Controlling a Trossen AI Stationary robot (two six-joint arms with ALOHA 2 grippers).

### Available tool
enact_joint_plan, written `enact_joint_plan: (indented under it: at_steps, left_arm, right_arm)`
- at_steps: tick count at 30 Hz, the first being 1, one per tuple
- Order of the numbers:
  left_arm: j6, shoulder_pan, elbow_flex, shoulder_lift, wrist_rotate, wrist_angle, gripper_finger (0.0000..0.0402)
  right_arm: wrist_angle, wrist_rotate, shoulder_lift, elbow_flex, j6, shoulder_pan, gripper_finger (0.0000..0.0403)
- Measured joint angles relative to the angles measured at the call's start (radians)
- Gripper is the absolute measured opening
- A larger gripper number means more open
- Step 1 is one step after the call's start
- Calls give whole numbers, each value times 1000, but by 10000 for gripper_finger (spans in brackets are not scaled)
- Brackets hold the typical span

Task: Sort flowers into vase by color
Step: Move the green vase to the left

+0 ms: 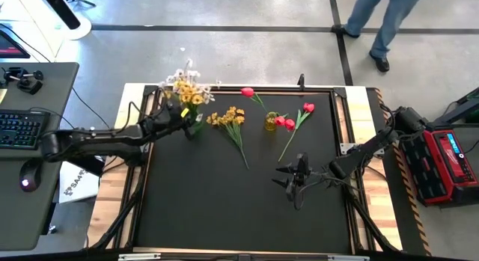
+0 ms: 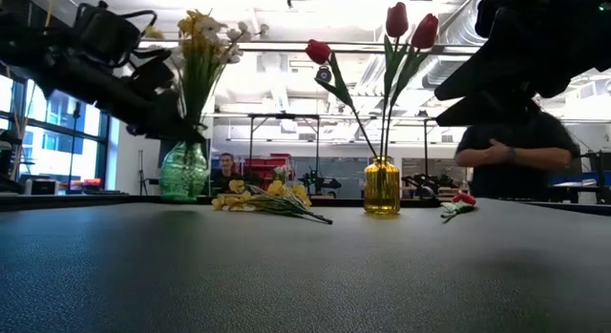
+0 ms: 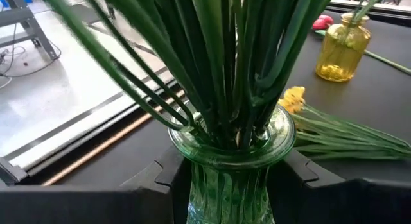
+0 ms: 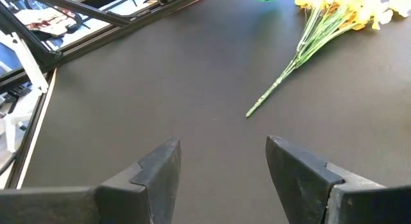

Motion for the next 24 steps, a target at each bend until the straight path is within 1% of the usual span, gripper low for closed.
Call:
enact_joint_plan:
  at_steps: [5, 8, 10, 17, 24]
  left_arm:
    - [-34, -68, -37, -37, -85, 8, 125]
    - [-36, -87, -58, -43, -120, 41, 126]
    - [-46, -89, -70, -43, -123, 73, 135]
    - [-62, -89, -72, -43, -114, 76, 173]
    - [-70, -89, -72, -42, -100, 102, 181]
  right_arm:
    - [0, 0, 0, 0, 17, 0, 211]
    - [0, 0, 0, 0, 17, 0, 211]
    - [0, 0, 0, 0, 17, 0, 211]
    - [0, 0, 0, 0, 17, 0, 211]
    - [0, 0, 0, 0, 9, 0, 211]
